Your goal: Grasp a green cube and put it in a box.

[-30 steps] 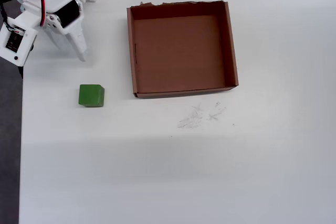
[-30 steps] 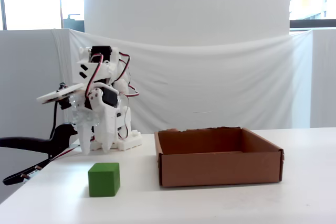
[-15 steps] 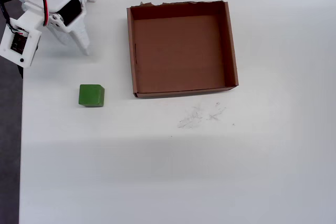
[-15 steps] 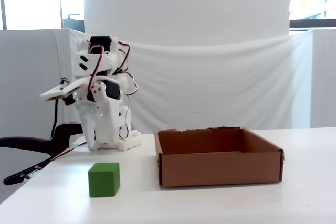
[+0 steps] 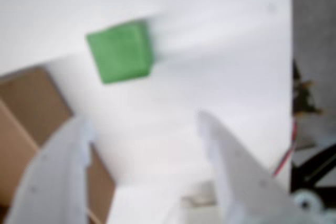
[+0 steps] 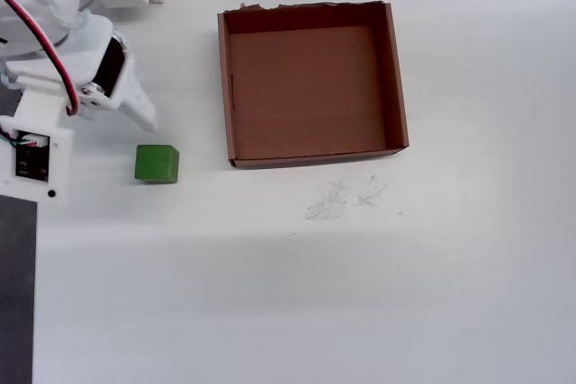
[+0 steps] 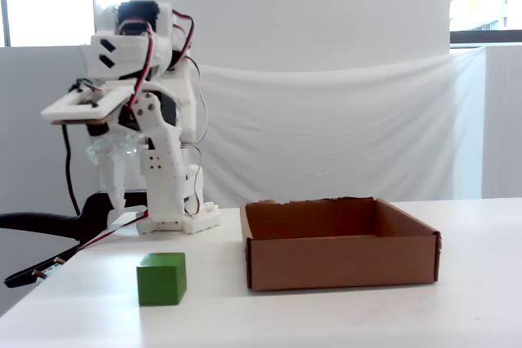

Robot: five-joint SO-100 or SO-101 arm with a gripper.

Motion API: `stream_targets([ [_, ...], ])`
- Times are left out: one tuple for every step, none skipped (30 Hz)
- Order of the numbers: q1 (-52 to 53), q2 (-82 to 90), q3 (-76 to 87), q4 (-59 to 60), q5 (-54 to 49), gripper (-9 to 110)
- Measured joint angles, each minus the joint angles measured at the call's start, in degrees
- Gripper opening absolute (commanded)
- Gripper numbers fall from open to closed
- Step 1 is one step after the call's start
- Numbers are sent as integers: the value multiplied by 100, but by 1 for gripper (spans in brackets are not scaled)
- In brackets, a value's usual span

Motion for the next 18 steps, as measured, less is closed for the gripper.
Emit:
stream_targets([
  [0, -35, -18, -9, 0, 29],
  [0, -211, -167, -70, -26, 29],
  [0, -404, -352, -97, -35, 29],
  [0, -853, -703, -132, -62, 29],
  [0, -896, -729, -132, -62, 30],
  [0, -1107, -861, -132, -62, 30],
  [-18, -1248, -984, -132, -62, 30],
  [-44, -1415, -1090, -132, -62, 31],
  [-62, -1538, -1143, -149, -62, 32],
  [-88, -1652, -1169, -193, -62, 32],
  [-105, -1740, -1178, -255, -62, 33],
  [-132, -1802, -1178, -343, -62, 33],
  [-149, -1828, -1178, -439, -62, 33],
  [-193, -1898, -1169, -624, -62, 33],
  [-193, -1907, -1151, -642, -62, 33],
  [-211, -1934, -1099, -738, -70, 32],
  [-272, -1942, -905, -1020, -70, 32],
  [-272, -1951, -905, -1028, -70, 32],
])
